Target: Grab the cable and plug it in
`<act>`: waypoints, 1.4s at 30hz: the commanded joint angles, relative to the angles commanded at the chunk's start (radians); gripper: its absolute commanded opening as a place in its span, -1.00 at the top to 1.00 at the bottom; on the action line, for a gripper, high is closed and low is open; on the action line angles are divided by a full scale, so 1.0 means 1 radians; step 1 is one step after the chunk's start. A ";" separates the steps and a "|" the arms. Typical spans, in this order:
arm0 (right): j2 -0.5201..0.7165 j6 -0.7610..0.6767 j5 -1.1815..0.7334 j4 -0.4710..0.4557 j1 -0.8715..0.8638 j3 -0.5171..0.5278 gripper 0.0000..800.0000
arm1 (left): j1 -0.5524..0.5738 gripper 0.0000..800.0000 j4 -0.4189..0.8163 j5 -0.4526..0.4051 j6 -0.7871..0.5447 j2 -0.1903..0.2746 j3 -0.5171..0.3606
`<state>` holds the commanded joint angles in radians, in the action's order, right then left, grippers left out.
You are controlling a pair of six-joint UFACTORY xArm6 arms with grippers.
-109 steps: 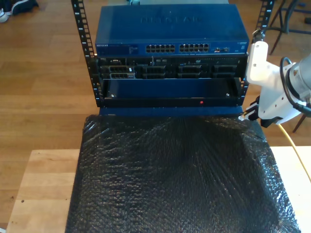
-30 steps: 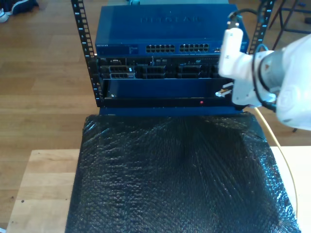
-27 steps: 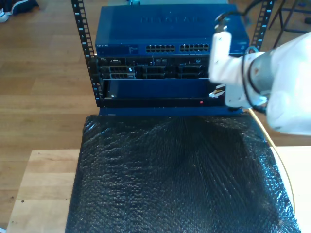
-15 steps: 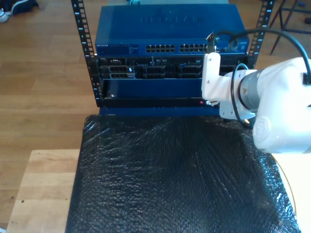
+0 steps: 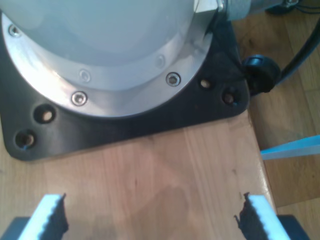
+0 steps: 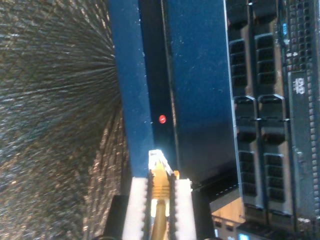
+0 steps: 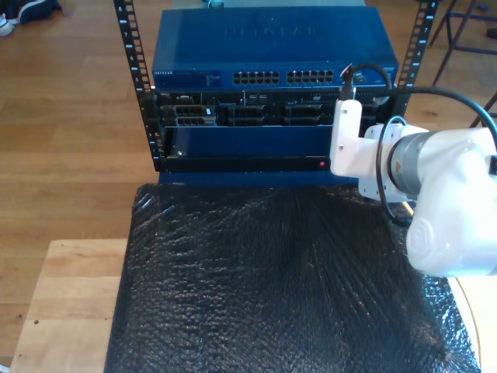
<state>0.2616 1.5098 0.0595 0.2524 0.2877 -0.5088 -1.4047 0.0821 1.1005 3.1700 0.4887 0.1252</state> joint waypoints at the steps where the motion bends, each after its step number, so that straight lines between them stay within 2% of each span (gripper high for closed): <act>1: -0.003 0.002 0.025 -0.002 0.002 0.002 1.00 | 0.000 -1.00 0.000 0.000 0.000 0.000 -0.002; 6: -0.006 0.011 0.069 -0.021 -0.002 0.009 1.00 | 0.000 -1.00 0.000 0.000 0.000 0.000 0.000; 12: -0.005 0.017 0.094 -0.124 -0.003 0.038 1.00 | 0.000 -1.00 0.000 0.000 0.000 0.000 0.000; 22: 0.003 0.011 0.173 -0.109 -0.003 0.072 1.00 | 0.000 -1.00 0.000 0.000 0.000 0.000 0.000; 27: -0.020 0.014 0.276 -0.114 -0.006 0.083 1.00 | 0.000 -1.00 0.000 0.000 0.000 0.000 0.000; 42: -0.038 0.021 0.324 -0.126 -0.017 0.077 1.00 | 0.000 -1.00 0.000 0.000 0.000 0.000 0.000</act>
<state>0.2232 1.5313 0.3832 0.1266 0.2708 -0.4321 -1.4047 0.0821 1.1005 3.1700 0.4887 0.1252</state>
